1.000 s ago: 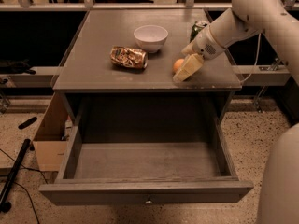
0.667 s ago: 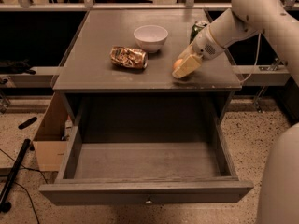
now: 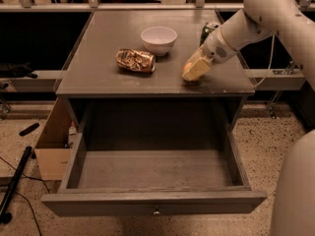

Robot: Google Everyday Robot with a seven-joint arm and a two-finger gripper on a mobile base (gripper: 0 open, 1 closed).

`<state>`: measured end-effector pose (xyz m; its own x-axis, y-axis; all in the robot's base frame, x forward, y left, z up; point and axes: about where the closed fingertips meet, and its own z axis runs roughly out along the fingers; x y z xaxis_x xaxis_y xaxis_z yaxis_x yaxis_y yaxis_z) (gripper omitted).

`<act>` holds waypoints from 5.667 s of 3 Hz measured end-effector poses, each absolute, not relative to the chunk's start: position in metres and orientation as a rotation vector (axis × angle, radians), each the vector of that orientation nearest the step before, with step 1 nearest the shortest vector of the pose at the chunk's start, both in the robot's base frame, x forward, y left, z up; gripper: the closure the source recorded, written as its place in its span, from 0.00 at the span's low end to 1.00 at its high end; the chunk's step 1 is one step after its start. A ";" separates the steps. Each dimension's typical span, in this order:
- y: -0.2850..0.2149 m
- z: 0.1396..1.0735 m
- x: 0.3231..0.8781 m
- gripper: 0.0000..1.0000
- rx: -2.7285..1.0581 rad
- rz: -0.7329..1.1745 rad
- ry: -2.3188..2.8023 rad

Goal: Place orange into top drawer

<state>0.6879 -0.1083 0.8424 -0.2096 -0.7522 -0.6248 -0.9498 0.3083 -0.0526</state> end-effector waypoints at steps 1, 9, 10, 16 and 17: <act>-0.108 0.842 0.688 1.00 -1.503 0.468 2.029; -0.148 0.858 0.465 1.00 -1.207 0.479 1.939; -0.145 0.827 0.465 1.00 -1.166 0.510 1.990; -0.093 0.639 0.540 1.00 -1.024 0.639 2.183; -0.091 0.634 0.542 0.98 -1.015 0.646 2.190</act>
Offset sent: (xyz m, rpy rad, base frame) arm 0.0000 0.0000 0.0000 0.0000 0.0000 0.0000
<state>0.5421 -0.0915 0.6338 -0.5031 -0.4858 -0.7148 -0.7961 0.5825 0.1644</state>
